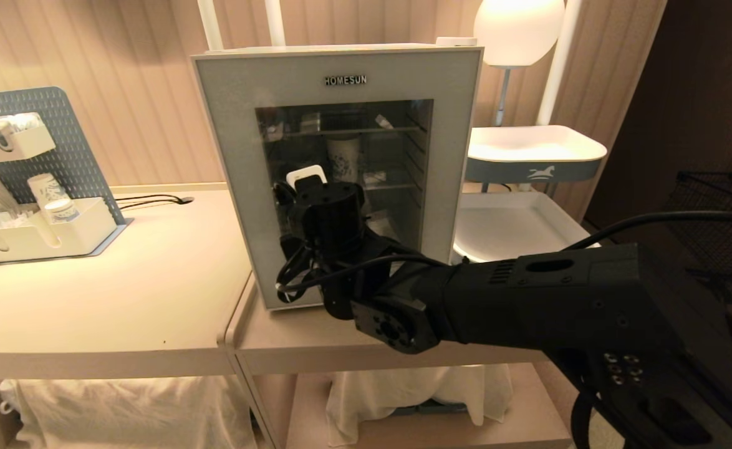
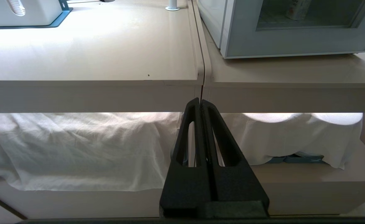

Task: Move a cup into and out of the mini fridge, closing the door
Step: Close the freezer door

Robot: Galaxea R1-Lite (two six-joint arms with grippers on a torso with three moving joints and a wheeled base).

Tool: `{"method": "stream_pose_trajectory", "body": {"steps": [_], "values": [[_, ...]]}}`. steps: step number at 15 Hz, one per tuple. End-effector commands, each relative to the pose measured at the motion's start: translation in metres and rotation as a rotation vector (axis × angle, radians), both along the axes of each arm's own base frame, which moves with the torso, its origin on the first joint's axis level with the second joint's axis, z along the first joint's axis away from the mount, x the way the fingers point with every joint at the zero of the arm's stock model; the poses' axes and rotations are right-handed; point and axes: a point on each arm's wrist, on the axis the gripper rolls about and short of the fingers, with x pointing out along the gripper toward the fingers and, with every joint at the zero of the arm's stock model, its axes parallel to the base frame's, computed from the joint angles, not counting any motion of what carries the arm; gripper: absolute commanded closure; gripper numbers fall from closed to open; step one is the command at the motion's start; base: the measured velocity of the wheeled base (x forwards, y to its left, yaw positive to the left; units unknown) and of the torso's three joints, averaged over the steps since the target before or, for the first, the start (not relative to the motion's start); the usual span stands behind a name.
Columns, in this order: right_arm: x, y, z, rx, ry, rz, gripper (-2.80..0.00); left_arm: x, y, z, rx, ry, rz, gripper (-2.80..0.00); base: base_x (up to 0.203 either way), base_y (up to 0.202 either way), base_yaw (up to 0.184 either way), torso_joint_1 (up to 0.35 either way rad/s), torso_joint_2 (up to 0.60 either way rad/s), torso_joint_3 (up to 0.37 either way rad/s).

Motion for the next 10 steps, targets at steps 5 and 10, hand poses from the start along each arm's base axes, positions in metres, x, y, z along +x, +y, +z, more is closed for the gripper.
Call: {"method": "stream_pose_trajectory", "body": {"steps": [5, 10], "values": [[-0.017, -0.014, 0.006, -0.029, 0.01, -0.089, 0.0, 0.0, 0.0, 0.0, 0.0, 0.001, 0.001, 0.0, 0.0, 0.0, 0.0, 0.0, 0.0, 0.0], [-0.068, -0.132, 0.103, 0.094, -0.091, -0.331, 0.0, 0.0, 0.0, 0.0, 0.0, 0.001, 0.001, 0.0, 0.0, 0.0, 0.0, 0.0, 0.0, 0.0]]}}
